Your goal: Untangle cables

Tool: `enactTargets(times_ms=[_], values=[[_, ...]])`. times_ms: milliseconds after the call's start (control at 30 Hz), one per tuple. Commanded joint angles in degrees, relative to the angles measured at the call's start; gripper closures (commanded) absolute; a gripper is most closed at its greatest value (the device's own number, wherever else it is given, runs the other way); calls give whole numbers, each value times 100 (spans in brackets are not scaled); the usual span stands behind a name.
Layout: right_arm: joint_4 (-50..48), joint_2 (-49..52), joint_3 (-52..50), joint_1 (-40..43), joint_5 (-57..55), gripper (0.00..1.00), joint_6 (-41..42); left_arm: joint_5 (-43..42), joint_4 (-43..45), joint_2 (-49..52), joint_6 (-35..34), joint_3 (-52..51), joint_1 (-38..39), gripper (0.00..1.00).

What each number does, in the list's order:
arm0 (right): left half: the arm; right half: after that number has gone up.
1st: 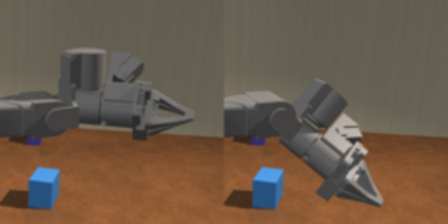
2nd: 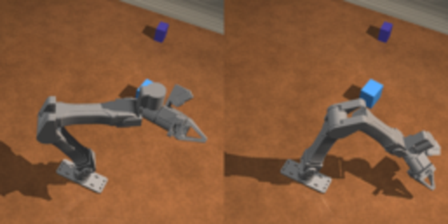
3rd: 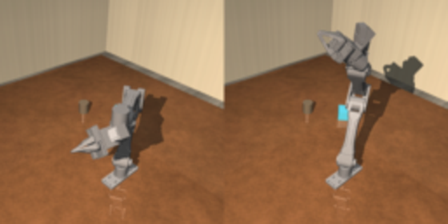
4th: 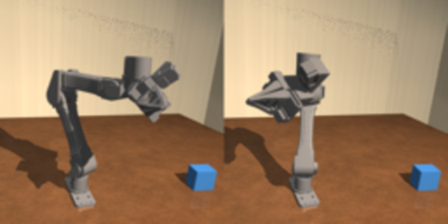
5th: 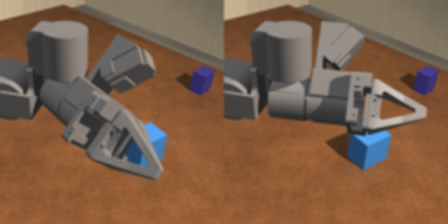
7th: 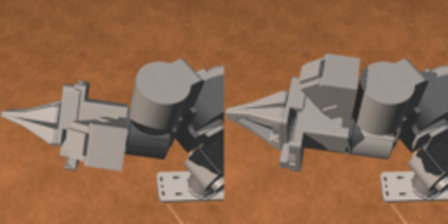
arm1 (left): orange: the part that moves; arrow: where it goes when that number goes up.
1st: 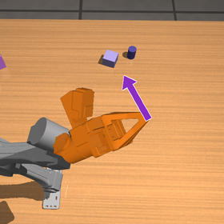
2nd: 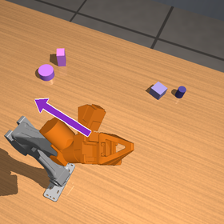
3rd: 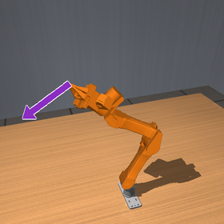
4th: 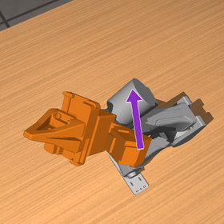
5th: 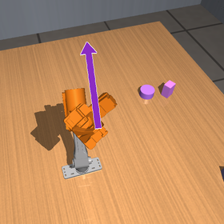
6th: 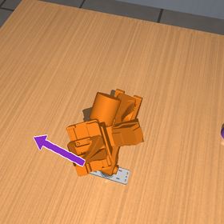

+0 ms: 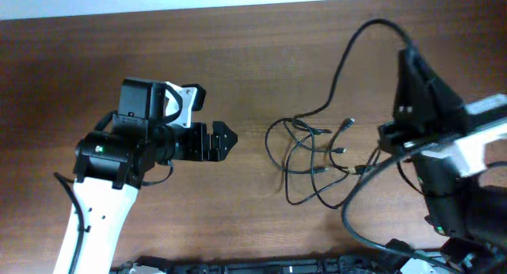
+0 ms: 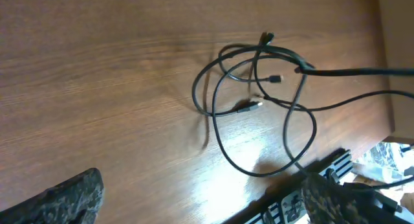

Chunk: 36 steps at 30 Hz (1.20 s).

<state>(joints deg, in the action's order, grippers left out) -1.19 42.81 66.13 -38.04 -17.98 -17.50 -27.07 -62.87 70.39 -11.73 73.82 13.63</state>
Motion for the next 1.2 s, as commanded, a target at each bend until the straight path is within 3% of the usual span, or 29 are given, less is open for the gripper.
enactTargets(times_ms=[0,33,100,167,267,333,467,533,700,800,900,1033,1167], values=[[1628,48,59,-13,-612,96,-153,-96,118,0,201,33,-28,1],[2667,120,59,-13,-1329,96,-55,-98,199,0,223,33,-28,1],[3722,177,59,-13,-2758,96,527,-96,306,0,223,33,-28,1],[3923,144,59,-15,-3582,96,752,-96,350,0,223,33,-28,1],[3954,55,76,-17,-3803,96,754,20,348,0,223,33,-28,1],[3932,-7,76,-20,-3224,96,754,142,350,0,221,33,-28,1],[2798,-9,328,-20,-1624,96,555,289,350,0,221,33,-28,1],[1189,-7,501,-20,-542,96,190,203,345,0,223,33,-28,1],[-1519,214,520,-13,-520,96,-769,-664,350,0,498,33,411,1],[-1602,444,520,-15,-837,96,-1425,-662,428,7,450,33,942,1],[-1471,640,520,-15,-1134,96,-1423,-588,863,7,343,33,1370,1],[-1460,669,520,-13,-1764,96,-1853,-9,933,7,44,33,1423,1],[-1086,713,520,-15,-2238,96,-1912,-271,1154,46,114,33,1541,1]])
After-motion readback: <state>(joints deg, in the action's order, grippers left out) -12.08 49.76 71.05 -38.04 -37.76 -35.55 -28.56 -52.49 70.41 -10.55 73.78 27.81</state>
